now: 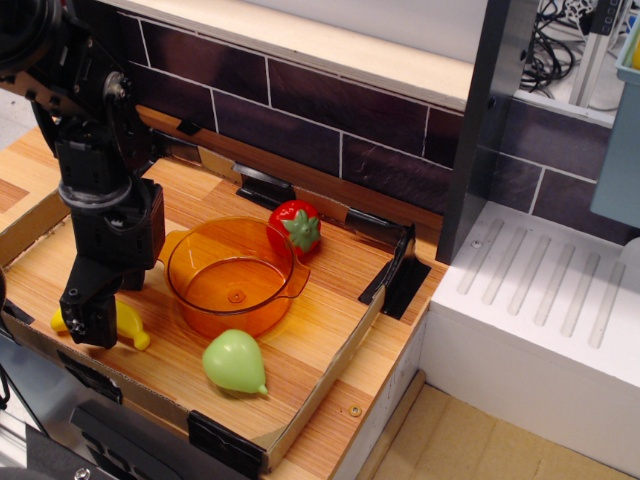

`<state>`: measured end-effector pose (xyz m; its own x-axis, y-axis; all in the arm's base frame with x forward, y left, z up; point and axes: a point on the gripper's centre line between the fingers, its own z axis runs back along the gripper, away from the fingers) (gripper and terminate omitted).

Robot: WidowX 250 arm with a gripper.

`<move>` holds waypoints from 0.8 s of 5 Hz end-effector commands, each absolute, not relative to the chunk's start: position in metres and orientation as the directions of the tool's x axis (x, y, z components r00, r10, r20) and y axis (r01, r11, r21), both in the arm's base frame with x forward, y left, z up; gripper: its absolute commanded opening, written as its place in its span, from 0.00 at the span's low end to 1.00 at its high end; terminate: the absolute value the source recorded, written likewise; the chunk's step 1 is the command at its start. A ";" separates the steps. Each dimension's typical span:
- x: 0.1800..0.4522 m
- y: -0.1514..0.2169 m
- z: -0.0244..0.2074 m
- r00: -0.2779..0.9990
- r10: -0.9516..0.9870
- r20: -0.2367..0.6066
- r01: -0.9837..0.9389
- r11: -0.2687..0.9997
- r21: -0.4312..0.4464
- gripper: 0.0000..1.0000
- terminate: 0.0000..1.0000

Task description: Put banana in pot

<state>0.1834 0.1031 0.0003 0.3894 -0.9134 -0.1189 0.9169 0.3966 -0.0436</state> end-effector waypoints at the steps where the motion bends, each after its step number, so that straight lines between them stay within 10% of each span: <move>1: 0.192 0.111 0.012 0.418 -0.904 -0.087 0.907 0.420 -0.009 0.00 0.00; 4: 0.200 0.128 0.080 0.462 -0.876 -0.139 0.884 0.467 -0.008 0.00 0.00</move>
<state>0.1867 0.1195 0.0688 0.4636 -0.8755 -0.1361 0.8786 0.4742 -0.0575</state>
